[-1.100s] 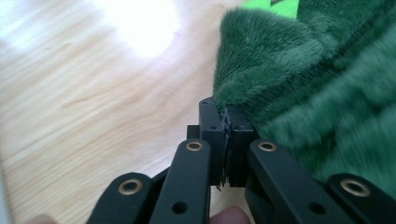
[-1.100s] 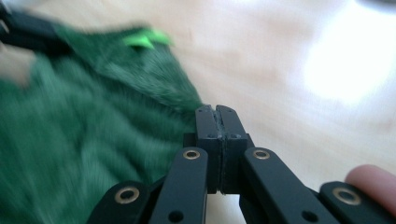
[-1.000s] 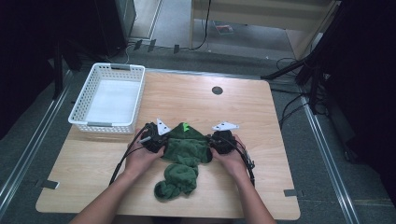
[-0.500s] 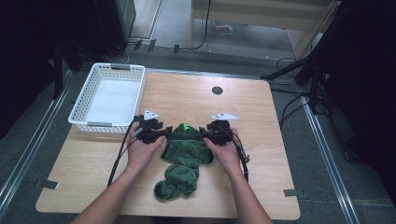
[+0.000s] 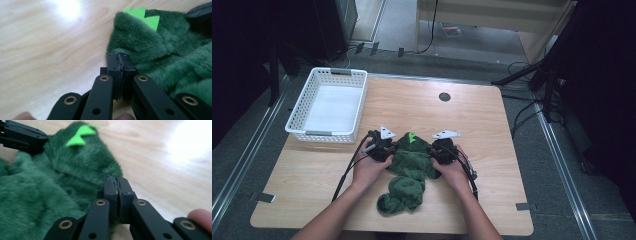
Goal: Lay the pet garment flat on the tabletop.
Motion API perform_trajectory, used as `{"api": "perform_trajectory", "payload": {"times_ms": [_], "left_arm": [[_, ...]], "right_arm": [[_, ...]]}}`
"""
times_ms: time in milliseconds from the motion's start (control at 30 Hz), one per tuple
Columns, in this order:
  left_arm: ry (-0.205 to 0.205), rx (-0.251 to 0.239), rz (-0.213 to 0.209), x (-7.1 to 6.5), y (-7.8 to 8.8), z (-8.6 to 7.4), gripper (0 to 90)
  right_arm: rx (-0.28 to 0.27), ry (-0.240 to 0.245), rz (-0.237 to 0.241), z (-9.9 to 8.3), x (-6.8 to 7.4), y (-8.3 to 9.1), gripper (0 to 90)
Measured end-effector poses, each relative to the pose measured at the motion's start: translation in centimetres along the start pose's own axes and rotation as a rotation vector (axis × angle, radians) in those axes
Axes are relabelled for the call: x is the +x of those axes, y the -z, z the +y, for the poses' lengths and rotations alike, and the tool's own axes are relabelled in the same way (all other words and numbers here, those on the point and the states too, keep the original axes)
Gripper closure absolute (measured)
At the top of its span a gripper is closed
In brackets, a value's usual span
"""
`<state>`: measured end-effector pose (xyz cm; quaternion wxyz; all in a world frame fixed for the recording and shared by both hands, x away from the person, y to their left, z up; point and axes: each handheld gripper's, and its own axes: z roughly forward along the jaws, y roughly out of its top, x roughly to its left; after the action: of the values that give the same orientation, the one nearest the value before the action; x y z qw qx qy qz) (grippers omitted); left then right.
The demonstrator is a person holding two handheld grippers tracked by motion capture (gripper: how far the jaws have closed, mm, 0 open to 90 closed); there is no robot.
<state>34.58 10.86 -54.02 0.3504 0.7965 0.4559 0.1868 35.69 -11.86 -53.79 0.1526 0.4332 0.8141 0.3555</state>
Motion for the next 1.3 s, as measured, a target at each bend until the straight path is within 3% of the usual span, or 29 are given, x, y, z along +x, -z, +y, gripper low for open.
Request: {"api": "perform_trajectory", "payload": {"times_ms": [100, 200, 233, 267, 300, 333, 367, 400, 467, 533, 567, 700, 800, 867, 933, 967, 1033, 1100, 1200, 1267, 1300], "left_arm": [[-0.016, -0.028, 0.019, 0.4, 0.4, 1.2, 89.9], [-0.02, -0.096, 0.048, 1.0, 0.8, 3.3, 89.9], [-0.029, -0.124, 0.056, 1.1, 0.7, 3.9, 88.2], [-0.039, -0.137, 0.063, 1.2, 0.6, 4.2, 88.2], [-0.037, -0.122, 0.114, 1.3, -0.2, 4.6, 82.7], [-0.018, -0.084, 0.133, 1.5, -0.7, 4.7, 64.4], [0.006, -0.068, 0.117, 1.7, -0.9, 4.6, 56.3], [0.029, -0.064, 0.097, 2.0, -0.8, 4.2, 53.9], [0.077, -0.087, 0.072, 2.1, -0.1, 3.2, 49.8], [0.1, -0.076, 0.032, 2.2, 0.2, 2.3, 49.4], [0.118, -0.068, -0.014, 2.1, 0.3, 1.6, 49.4], [0.167, -0.064, -0.126, 1.6, 0.9, 0.2, 51.5], [0.162, -0.062, -0.172, 1.0, 1.3, -0.2, 54.7], [0.187, -0.075, -0.204, 0.9, 1.7, -0.5, 55.7], [0.23, -0.114, -0.217, 1.1, 2.4, -0.7, 55.7], [0.241, -0.13, -0.215, 1.3, 2.8, -0.8, 55.4], [0.313, -0.179, -0.205, 2.0, 3.7, -1.1, 54.8], [0.33, -0.207, -0.164, 2.2, 4.2, -1.3, 54.9], [0.265, -0.246, -0.046, 1.3, 5.1, -1.1, 55.9], [0.239, -0.256, -0.035, 0.6, 5.2, -0.9, 55.9], [0.231, -0.222, -0.043, 0.4, 4.8, -0.7, 55.6]], "right_arm": [[-0.072, -0.002, -0.015, 0.6, -0.6, 0.8, 89.6], [-0.195, 0.008, -0.034, 1.7, -0.8, 2.1, 89.6], [-0.24, 0.005, -0.075, 2.3, -0.8, 2.6, 89.4], [-0.24, 0.005, -0.075, 2.3, -0.8, 2.6, 89.4], [-0.242, -0.001, -0.089, 2.5, -0.9, 2.5, 88.5], [-0.202, -0.007, -0.133, 2.5, -1.2, 2.0, 81.5], [-0.154, -0.025, -0.147, 2.3, -1.7, 1.5, 71.6], [-0.13, -0.055, -0.137, 2.1, -2.0, 1.4, 66.5], [-0.155, -0.119, -0.113, 1.3, -3.0, 2.2, 61.6], [-0.2, -0.158, -0.098, 0.3, -3.4, 3.7, 60.2], [-0.214, -0.164, -0.086, -0.2, -3.4, 4.4, 60.7], [-0.22, -0.123, 0.045, -3.0, -2.1, 6.8, 62.2], [-0.158, -0.11, 0.114, -4.1, -0.8, 6.3, 59.6], [-0.131, -0.085, 0.107, -4.2, -0.2, 5.2, 56.5], [-0.118, -0.104, 0.078, -4.1, -0.1, 4.4, 57.0], [-0.113, -0.132, 0.067, -4.0, -0.2, 4.0, 58.5], [-0.106, -0.173, 0.053, -3.9, -0.6, 3.6, 63.4], [-0.115, -0.17, 0.046, -3.7, -0.6, 3.5, 69.4], [-0.142, -0.159, 0.033, -3.4, -0.6, 3.7, 77.0], [-0.162, -0.155, 0.021, -3.2, -0.6, 3.6, 81.2], [-0.161, -0.148, 0.019, -3.1, -0.5, 3.6, 82.0]]}}
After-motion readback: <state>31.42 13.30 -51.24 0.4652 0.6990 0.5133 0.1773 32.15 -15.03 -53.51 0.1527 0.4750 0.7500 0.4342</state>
